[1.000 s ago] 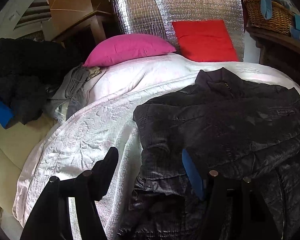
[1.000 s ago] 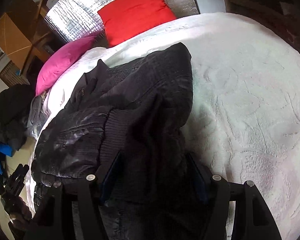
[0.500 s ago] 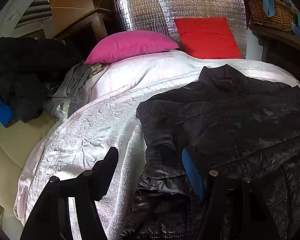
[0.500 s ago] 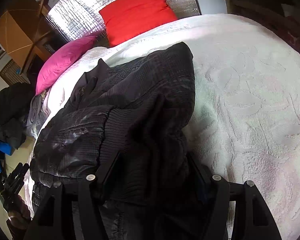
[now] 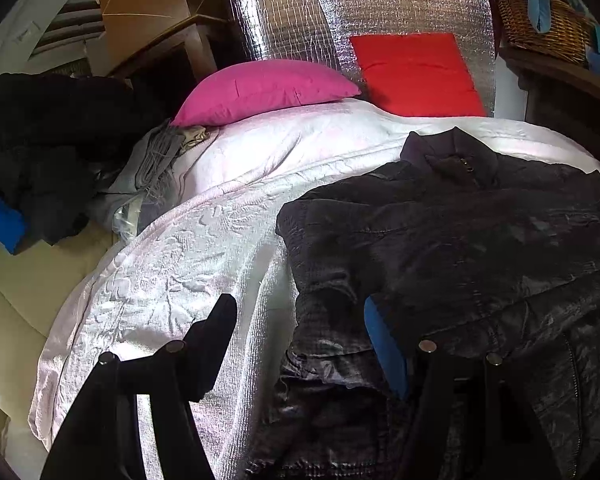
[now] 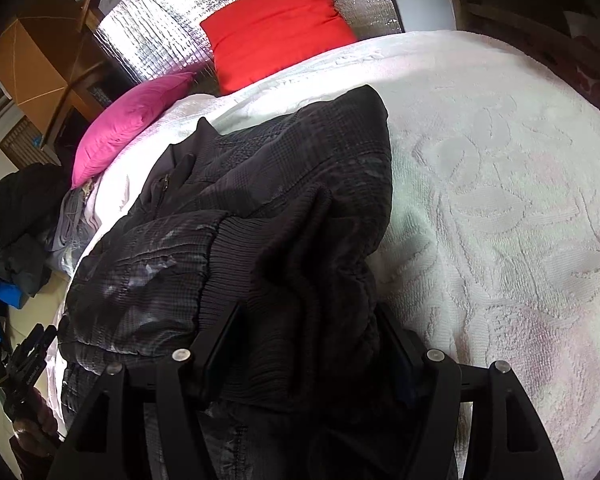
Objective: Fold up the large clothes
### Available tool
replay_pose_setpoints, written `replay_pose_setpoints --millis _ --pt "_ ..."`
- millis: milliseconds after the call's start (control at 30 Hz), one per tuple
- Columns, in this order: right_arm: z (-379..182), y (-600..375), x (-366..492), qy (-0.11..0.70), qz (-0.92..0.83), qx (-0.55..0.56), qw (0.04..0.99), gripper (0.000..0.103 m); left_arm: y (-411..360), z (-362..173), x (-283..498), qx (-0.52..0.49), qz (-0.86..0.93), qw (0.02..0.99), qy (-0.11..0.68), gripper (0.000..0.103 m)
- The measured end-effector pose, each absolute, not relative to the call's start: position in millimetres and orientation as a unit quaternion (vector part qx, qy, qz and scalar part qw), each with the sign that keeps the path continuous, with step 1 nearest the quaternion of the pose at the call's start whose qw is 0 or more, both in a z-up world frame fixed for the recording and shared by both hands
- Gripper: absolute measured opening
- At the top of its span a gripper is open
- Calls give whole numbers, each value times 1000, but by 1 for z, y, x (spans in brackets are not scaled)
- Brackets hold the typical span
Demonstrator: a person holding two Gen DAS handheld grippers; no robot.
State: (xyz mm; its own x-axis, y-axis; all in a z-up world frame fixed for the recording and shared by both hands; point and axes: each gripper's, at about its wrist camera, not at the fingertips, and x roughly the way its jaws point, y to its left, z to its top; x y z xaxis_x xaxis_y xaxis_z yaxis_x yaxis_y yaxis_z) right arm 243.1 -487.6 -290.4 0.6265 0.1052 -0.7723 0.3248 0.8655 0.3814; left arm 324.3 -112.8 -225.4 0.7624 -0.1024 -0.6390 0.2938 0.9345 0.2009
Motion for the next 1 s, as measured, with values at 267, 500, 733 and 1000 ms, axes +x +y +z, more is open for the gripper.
replay_pose_setpoints --millis 267,500,733,1000 --pt "-290 -488 243 427 -63 250 867 69 -113 -227 325 148 -106 926 330 67" --pt "-290 -488 243 427 -63 249 867 69 -112 -228 326 147 -103 926 332 67" --pt "-291 -487 243 427 -63 246 868 69 -110 -228 328 147 -101 926 333 67" --pt "-291 -488 244 428 -62 244 868 70 -110 -229 328 147 -100 926 334 67"
